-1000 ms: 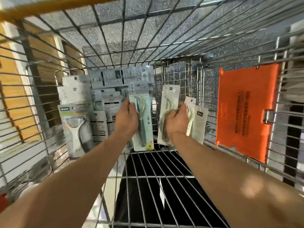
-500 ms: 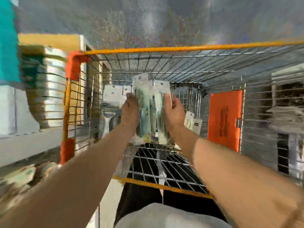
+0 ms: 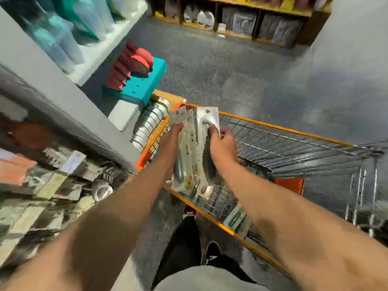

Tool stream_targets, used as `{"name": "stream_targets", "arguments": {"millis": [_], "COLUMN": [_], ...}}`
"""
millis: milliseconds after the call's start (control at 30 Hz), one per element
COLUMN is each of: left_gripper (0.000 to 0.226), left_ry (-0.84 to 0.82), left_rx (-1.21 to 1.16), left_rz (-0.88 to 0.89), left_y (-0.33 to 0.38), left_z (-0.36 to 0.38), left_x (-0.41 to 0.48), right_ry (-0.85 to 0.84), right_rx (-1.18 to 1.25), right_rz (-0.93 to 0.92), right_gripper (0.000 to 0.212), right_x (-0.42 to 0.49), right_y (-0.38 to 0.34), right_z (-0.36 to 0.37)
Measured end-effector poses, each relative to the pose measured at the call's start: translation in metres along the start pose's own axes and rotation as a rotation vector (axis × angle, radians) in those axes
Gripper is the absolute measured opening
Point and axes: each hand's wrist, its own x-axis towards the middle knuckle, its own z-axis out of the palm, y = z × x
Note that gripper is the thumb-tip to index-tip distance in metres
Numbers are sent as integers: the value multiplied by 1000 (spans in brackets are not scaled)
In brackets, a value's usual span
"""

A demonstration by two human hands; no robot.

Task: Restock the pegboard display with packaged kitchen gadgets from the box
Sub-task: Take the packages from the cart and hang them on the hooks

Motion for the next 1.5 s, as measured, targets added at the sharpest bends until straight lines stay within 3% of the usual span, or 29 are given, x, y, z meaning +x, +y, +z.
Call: {"name": "stream_targets", "arguments": {"millis": [167, 233, 333, 400, 633, 767, 1033, 1200, 1267, 1400, 1500], "left_gripper": [56, 67, 103, 112, 96, 66, 58, 75, 91, 89, 102], "left_ry": [167, 264, 402, 444, 545, 703, 868, 936, 935, 915, 981], "left_rx": [-196, -267, -298, -303, -371, -445, -445, -472, -504, -582, -649], "left_rz": [183, 236, 294, 351, 578, 700, 810, 810, 803, 845, 859], "left_y": [40, 54, 69, 74, 93, 84, 49, 31, 24, 15, 12], "left_z": [-53, -82, -136, -173, -288, -346, -438, -485, -502, -532, -551], "left_x": [-84, -109, -144, -164, -306, -395, -527, -570, -579, -588, -589], "right_ry": [-133, -213, -345, -395, -644, -750, -909, -951, -980, -1019, -1063], "right_rx": [39, 33, 39, 28, 122, 162, 217, 213, 201, 163, 148], "right_rz": [-162, -228, -334, -401, -578, -689, -789, -809, -814, -838, -883], "right_gripper": [29, 34, 38, 35, 22, 22, 23, 19, 19, 16, 14], "right_x": [-78, -111, -166, -201, -365, -464, -624, -686, -705, -733, -749], "right_y": [-67, -92, -124, -143, -195, -208, -204, -199, -198, -197, -195], "right_z": [20, 34, 61, 78, 146, 179, 227, 246, 255, 275, 290]}}
